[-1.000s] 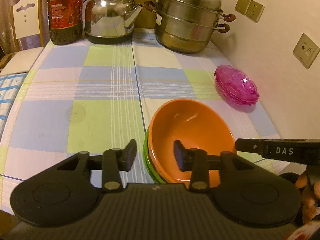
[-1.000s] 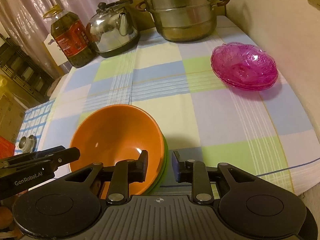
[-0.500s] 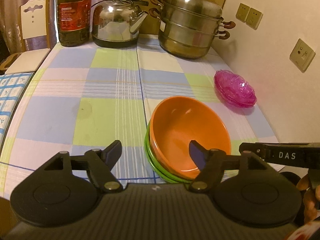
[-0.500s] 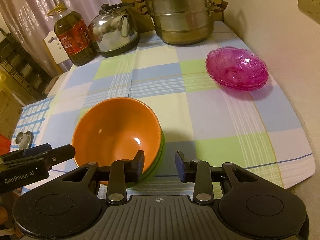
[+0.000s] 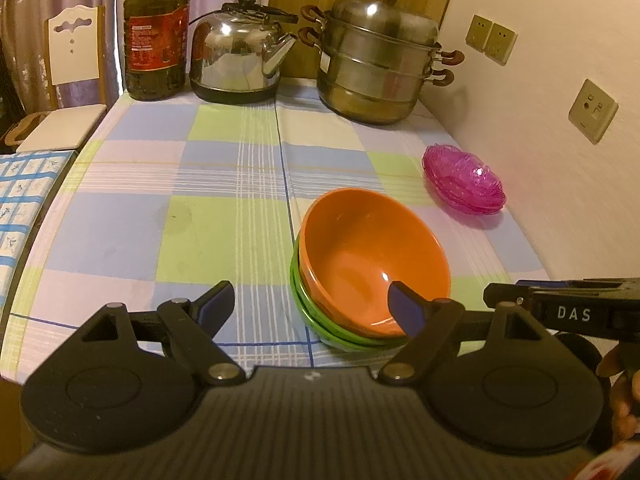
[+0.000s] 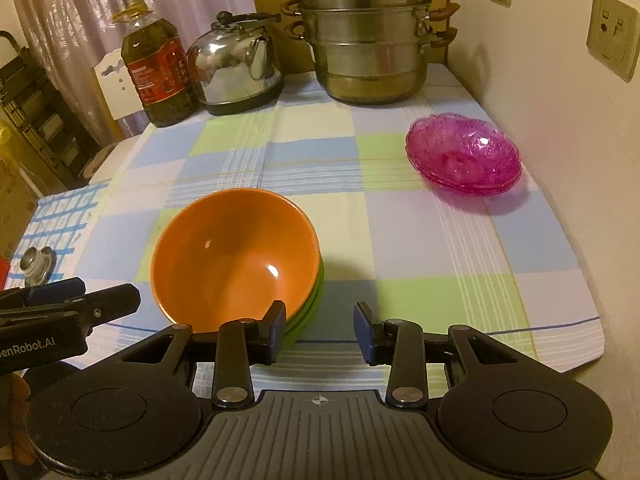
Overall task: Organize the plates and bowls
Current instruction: 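Move both tools back to the orange bowl rim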
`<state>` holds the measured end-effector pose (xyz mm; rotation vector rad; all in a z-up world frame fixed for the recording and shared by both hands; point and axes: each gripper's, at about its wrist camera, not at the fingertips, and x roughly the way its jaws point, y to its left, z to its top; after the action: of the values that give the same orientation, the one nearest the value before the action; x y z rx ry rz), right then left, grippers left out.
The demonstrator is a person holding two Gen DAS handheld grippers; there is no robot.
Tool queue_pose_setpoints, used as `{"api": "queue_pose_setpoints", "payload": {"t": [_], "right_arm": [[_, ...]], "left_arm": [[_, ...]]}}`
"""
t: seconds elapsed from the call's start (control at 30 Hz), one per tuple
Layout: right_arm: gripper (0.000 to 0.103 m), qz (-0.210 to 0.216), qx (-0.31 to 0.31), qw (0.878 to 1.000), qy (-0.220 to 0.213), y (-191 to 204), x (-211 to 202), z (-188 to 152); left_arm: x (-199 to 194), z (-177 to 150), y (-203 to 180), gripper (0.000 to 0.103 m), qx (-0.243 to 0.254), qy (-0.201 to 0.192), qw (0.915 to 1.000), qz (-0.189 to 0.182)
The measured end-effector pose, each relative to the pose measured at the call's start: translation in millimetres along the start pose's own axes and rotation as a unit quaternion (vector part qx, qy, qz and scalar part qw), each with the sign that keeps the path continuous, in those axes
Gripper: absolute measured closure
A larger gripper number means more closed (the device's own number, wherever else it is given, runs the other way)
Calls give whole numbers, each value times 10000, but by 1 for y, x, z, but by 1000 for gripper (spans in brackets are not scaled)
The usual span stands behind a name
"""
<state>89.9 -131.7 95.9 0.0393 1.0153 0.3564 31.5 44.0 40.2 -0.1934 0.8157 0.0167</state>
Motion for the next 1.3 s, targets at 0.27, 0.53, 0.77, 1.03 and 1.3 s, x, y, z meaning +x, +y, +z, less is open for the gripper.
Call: {"api": "queue_pose_setpoints", "payload": {"t": [0.27, 0.53, 0.77, 1.03, 1.3], "right_arm": [[65, 123, 25, 9999, -46, 1, -10, -7], [65, 349, 217, 9991, -94, -5, -23, -17], [65, 421, 366, 9984, -28, -9, -27, -28], [65, 453, 468, 9978, 83, -12, -26, -38], [65, 457, 525, 9976, 70, -15, -25, -38]], "left_arm": [[-14, -12, -3, 21, 40, -157, 9997, 188], [-24, -26, -5, 21, 9, -93, 9998, 153], [-26, -37, -5, 25, -79, 101, 9998, 180], [-27, -44, -8, 27, -98, 209, 9996, 183], [-24, -42, -8, 27, -174, 255, 9995, 84]]}}
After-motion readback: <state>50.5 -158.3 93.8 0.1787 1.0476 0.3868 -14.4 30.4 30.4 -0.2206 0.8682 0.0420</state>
